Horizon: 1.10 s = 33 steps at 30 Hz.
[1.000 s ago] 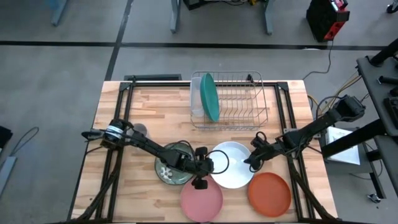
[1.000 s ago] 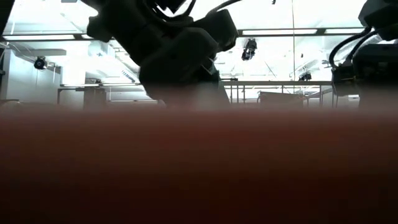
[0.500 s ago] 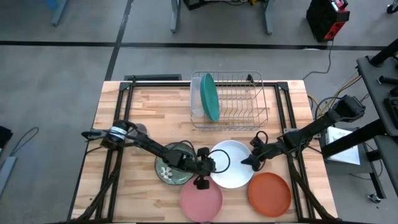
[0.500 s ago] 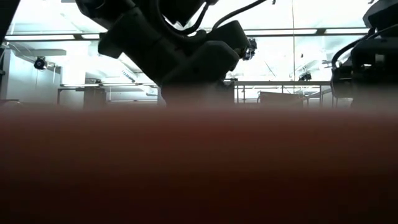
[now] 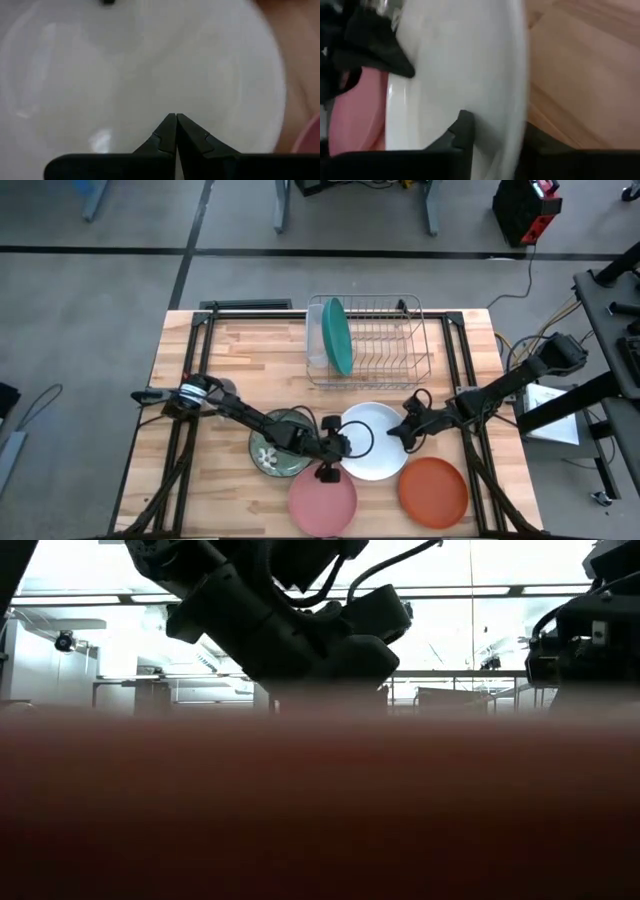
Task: Sort dishes
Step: Put the white plate in the dish rack
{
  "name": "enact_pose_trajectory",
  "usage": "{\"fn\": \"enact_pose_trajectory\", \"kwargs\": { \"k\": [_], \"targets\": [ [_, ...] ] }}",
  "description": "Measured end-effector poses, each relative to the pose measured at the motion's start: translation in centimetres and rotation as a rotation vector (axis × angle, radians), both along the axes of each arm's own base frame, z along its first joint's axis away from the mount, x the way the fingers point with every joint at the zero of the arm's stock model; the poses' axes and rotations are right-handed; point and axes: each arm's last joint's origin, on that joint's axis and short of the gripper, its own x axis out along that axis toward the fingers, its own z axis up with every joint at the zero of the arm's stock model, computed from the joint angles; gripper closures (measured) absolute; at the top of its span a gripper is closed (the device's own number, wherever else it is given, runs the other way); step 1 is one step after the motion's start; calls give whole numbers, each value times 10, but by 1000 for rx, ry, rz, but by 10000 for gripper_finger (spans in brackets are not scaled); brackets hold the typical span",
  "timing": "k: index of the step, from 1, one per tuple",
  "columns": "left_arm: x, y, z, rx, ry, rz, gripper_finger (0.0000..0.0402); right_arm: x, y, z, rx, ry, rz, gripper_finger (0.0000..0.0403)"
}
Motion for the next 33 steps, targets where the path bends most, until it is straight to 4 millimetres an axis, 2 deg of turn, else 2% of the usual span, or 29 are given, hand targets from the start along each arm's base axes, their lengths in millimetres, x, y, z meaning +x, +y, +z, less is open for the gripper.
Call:
{"fn": "enact_pose_trajectory", "kwargs": {
  "k": [2, 9, 13, 27, 33],
  "targets": [
    [3, -1, 6, 17, -19, -19, 401, 1, 0, 2, 9, -19, -23, 360],
    [8, -2, 26, 52, -64, -52, 401, 4, 1, 7, -55, -43, 41, 361],
    [6, -1, 46, 59, -114, -66, 401, 6, 3, 15, -102, -72, 83, 362],
    [-11, 2, 134, 48, -371, -90, 401, 23, 9, 69, -499, -15, 238, 365],
    [-22, 8, 160, 35, -417, 24, 389, 26, 14, 90, -657, -9, 328, 365]
  ]
}}
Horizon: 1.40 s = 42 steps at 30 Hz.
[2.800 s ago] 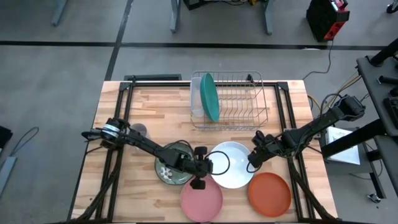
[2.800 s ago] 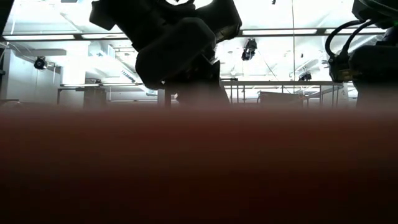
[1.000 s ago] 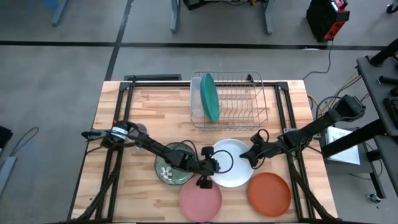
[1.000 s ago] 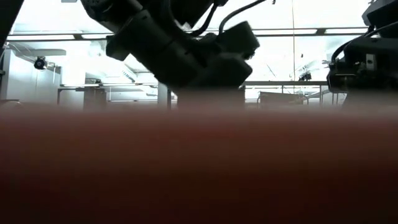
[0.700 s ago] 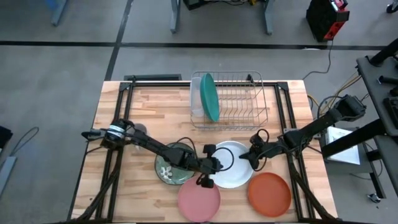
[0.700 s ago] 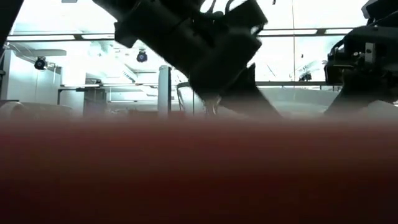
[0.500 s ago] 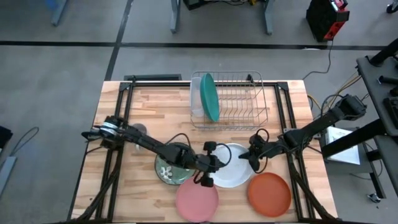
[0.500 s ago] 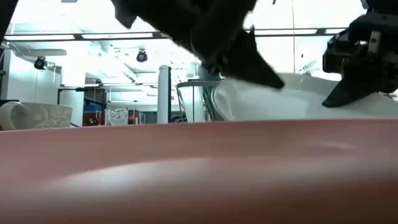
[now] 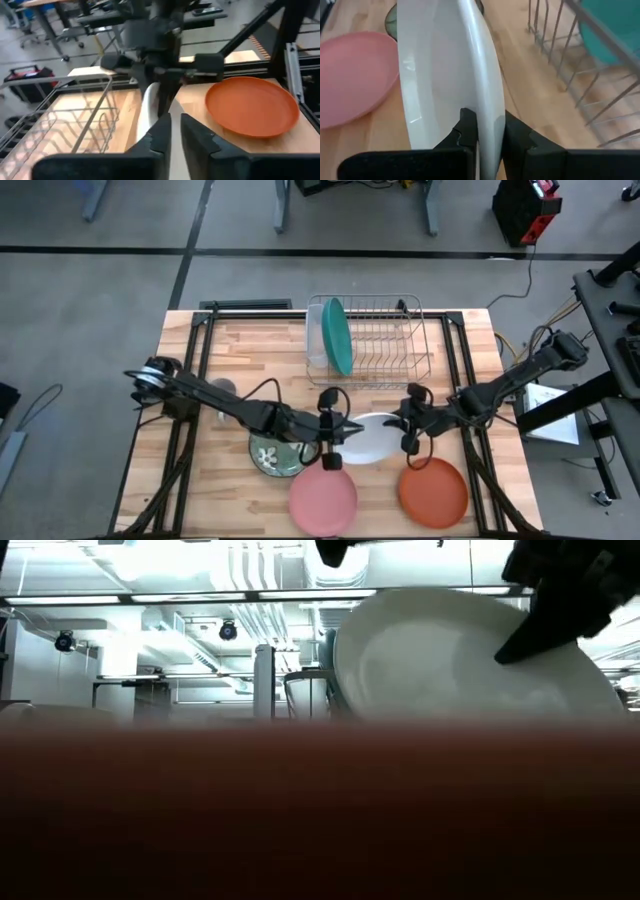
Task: Sort dishes
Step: Put the white plate in the dish rack
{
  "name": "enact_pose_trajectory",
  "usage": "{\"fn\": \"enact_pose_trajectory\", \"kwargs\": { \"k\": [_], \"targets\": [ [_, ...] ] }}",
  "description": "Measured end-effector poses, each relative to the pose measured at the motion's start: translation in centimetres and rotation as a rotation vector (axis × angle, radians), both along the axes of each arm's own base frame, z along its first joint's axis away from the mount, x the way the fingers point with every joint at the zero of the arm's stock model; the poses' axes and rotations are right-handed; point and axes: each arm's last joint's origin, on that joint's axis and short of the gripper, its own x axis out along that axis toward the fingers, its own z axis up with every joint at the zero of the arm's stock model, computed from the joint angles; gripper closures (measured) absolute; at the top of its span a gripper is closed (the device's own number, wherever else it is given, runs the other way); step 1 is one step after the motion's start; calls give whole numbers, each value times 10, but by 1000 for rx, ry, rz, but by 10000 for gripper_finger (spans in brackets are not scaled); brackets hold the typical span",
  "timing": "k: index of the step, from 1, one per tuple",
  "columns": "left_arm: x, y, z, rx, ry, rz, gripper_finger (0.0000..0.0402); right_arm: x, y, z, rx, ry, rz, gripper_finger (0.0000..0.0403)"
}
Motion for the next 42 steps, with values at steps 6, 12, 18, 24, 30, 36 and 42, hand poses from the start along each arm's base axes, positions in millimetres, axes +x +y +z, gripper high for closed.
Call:
{"fn": "enact_pose_trajectory", "kwargs": {
  "k": [6, 12, 18, 24, 30, 36, 42],
  "targets": [
    [-9, 4, 8, -53, 14, 112, 327, -5, 8, 17, -178, 32, 42, 366],
    [-7, 2, -1, -104, 36, 144, 242, -13, 21, 30, -334, 27, 108, 368],
    [-2, -4, -12, -116, 48, 145, 183, -16, 26, 34, -384, 5, 122, 369],
    [-5, -13, -11, -143, 49, 85, 160, -17, 24, 34, -385, 19, 95, 369],
    [-4, -18, -15, -252, 56, 54, 157, -18, 23, 33, -397, 20, 82, 369],
    [4, -18, -35, -275, 59, 166, 157, -18, 26, 35, -403, 5, 109, 369],
    [11, -18, -38, -290, 4, 171, 158, -15, 32, 40, -403, -63, 144, 370]
  ]
}}
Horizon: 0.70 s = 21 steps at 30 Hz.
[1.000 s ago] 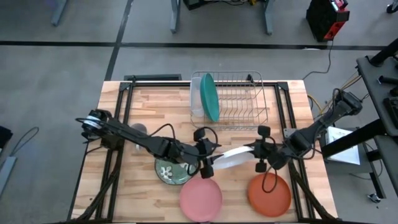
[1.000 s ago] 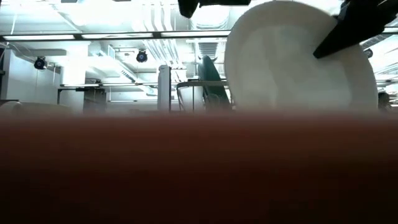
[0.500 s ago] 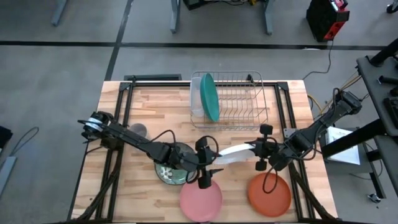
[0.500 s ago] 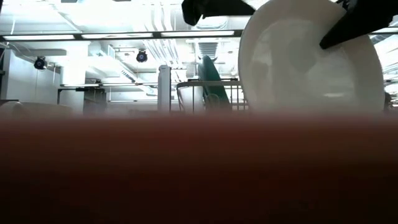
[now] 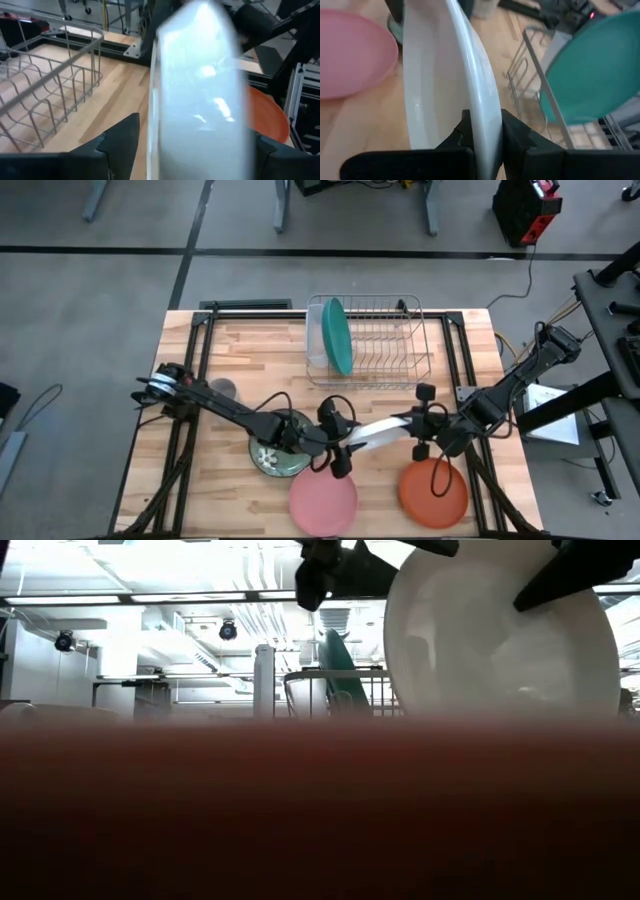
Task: Sort dishes
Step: Put the white plate in the dish rack
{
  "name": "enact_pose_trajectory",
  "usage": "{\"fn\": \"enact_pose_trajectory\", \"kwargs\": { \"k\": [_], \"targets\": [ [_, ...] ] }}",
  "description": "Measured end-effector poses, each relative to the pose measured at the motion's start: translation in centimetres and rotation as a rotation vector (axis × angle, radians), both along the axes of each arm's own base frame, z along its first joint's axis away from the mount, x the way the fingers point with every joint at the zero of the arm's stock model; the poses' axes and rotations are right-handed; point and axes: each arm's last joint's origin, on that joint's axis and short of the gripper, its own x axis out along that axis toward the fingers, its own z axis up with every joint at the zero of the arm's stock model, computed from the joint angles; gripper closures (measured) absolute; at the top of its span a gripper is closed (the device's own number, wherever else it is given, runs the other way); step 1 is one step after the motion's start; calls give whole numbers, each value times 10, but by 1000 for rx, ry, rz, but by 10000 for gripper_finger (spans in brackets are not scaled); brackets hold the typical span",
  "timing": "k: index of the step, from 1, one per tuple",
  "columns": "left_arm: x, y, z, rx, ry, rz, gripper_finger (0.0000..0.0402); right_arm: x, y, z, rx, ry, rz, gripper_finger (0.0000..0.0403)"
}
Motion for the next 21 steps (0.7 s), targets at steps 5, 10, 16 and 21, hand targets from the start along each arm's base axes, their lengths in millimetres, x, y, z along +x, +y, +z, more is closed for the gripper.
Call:
{"fn": "enact_pose_trajectory", "kwargs": {
  "k": [5, 10, 16, 21],
  "targets": [
    [6, -3, -13, -9, 0, 3, 183, 5, 4, 7, -30, -63, 50, 370],
    [8, -7, -20, 5, -23, 49, 243, 7, 5, 8, -69, -71, 66, 370],
    [5, -14, -21, 106, -35, 125, 335, 8, 6, 10, -37, -100, 51, 370],
    [0, -24, -19, 158, -52, 181, 352, 8, 6, 11, -52, -93, 68, 340]
  ]
}}
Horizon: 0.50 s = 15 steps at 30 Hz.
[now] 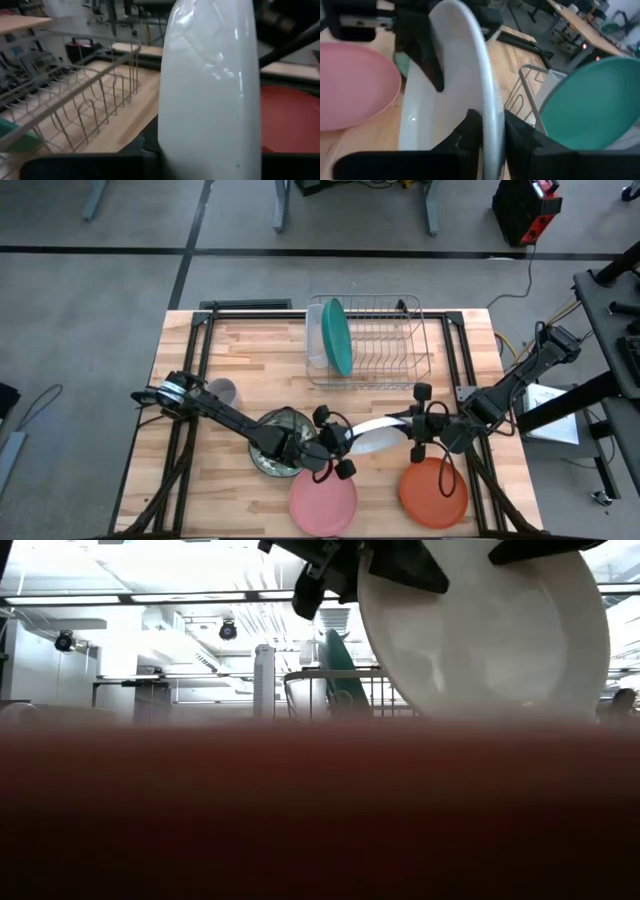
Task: Sort dishes
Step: Put the white plate in the dish rack
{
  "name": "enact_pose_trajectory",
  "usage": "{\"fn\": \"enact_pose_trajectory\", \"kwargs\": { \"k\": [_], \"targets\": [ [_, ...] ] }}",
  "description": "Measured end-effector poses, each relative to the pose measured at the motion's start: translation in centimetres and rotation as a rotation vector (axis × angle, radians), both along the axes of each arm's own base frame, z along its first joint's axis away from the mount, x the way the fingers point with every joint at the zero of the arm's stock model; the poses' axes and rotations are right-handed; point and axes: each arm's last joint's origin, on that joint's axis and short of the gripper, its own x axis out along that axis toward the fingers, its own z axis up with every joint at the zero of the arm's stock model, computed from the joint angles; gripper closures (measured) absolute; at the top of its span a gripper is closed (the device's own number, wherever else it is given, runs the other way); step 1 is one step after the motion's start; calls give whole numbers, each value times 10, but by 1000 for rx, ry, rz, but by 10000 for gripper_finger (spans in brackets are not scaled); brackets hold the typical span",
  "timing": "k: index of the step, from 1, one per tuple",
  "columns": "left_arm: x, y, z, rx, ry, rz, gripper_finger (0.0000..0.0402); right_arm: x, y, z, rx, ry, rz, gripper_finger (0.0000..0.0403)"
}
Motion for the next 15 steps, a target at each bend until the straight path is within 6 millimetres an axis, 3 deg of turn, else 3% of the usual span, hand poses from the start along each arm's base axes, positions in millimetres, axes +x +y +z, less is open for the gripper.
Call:
{"fn": "enact_pose_trajectory", "kwargs": {
  "k": [9, 15],
  "targets": [
    [-1, -23, 37, 81, -18, 143, 352, -7, -5, 7, 39, 9, -16, 245],
    [-8, -40, 85, 119, -41, 298, 352, -27, -20, 31, 181, -26, -67, 225]
  ]
}}
